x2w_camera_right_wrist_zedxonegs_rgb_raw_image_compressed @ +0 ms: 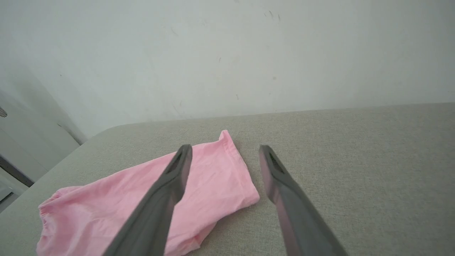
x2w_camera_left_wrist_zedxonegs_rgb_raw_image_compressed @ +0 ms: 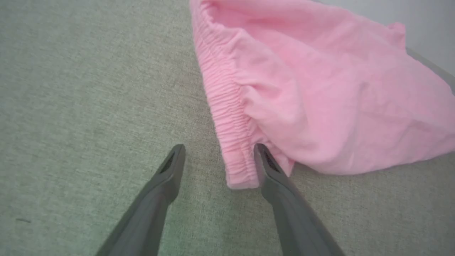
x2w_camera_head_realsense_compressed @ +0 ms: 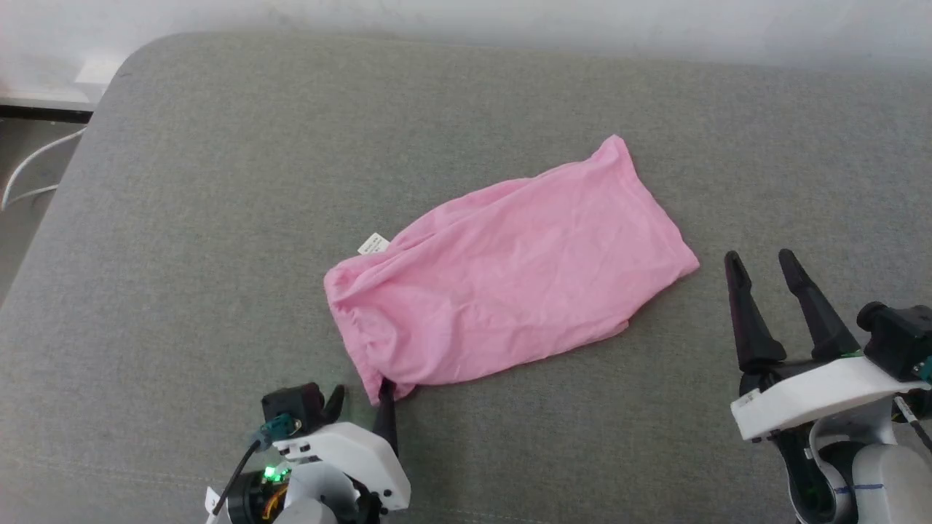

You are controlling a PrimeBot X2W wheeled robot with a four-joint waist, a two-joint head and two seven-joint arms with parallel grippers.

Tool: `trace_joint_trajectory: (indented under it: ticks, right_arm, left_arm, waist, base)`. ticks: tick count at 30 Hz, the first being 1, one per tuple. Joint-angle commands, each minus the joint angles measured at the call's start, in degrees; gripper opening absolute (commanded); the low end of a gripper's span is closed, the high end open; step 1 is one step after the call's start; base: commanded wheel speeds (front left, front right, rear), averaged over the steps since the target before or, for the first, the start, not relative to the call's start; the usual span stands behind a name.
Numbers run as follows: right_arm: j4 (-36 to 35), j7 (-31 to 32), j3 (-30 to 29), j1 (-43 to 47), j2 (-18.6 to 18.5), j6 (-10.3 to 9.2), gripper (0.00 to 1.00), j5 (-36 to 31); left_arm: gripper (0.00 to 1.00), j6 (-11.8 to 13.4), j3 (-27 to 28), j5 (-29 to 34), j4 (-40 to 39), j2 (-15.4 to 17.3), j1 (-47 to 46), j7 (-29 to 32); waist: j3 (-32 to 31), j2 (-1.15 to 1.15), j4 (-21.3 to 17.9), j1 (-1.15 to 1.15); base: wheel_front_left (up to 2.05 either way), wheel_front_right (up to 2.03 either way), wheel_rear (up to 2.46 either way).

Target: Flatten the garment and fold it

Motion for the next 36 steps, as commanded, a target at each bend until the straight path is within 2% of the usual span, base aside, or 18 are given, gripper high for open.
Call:
trace_joint_trajectory:
  ticks: [1, 4, 10, 11, 13, 21, 25, 30, 36]
  right_arm:
    - [0.2, -0.4, 0.1, 0.1, 0.2, -0.05, 1.0, 0.6]
    - [0.4, -0.5, 0.2, -0.4, 0.2, -0.05, 1.0, 0.7]
    - [1.0, -0.6, 0.4, -0.9, 0.2, -0.05, 1.0, 1.0]
    - [1.2, -0.6, 0.5, -1.0, 0.2, -0.05, 1.0, 1.2]
    - [1.7, -0.6, 0.7, -1.3, 0.2, -0.05, 1.0, 1.3]
    - [5.4, 0.6, 0.1, -5.0, 0.2, -0.05, 1.0, -1.9]
    - [10.8, 2.3, -1.6, -10.0, 0.2, -0.05, 1.0, -5.2]
    - [22.0, 7.9, -3.9, -17.3, 0.2, -0.05, 1.0, -9.0]
    - [32.6, 18.7, -5.7, -23.6, 0.2, -0.05, 1.0, -10.6]
  left_arm:
    - [1.0, 0.3, 0.1, -1.0, 1.3, -0.5, -1.0, 1.4]
    - [1.0, -0.1, -0.2, -3.0, 3.3, -1.2, -1.7, 4.5]
    - [1.0, -2.7, -1.0, -6.4, 5.1, -2.3, -3.2, 8.2]
    - [0.96, -3.1, -1.3, -6.5, 5.3, -2.3, -3.5, 8.3]
    - [0.0, -3.9, -1.6, -6.7, 5.5, -2.4, -3.9, 8.2]
    - [0.0, -5.8, -1.9, -6.6, 4.9, -2.5, -5.1, 4.8]
    - [0.0, -6.1, -2.3, -6.3, 4.4, -2.6, -5.7, 3.9]
    - [0.0, -6.5, -3.0, -6.2, 4.0, -2.7, -6.7, 3.4]
    - [0.0, -6.6, -3.5, -6.4, 3.8, -3.0, -7.7, 2.6]
  waist:
    - [0.3, 0.0, -0.6, 0.0]
    - [0.7, 0.0, -1.2, 0.0]
    - [1.4, 0.0, -1.6, 0.0]
    - [1.5, 0.0, -1.6, 0.0]
    - [1.7, 0.0, -1.5, 0.0]
    - [2.3, 0.0, 0.1, 0.0]
    - [3.1, 0.0, 1.3, 0.0]
    - [4.3, 0.0, 2.9, 0.0]
    - [5.9, 0.0, 4.3, 0.0]
  base:
    - [0.0, 0.0, 0.0]
    - [0.0, 0.0, 0.0]
    - [0.0, 0.0, 0.0]
    - [0.0, 0.0, 0.0]
    - [0.0, 0.0, 0.0]
    - [0.0, 0.0, 0.0]
    - [0.0, 0.0, 0.0]
    - [0.0, 0.0, 0.0]
    - [0.0, 0.0, 0.0]
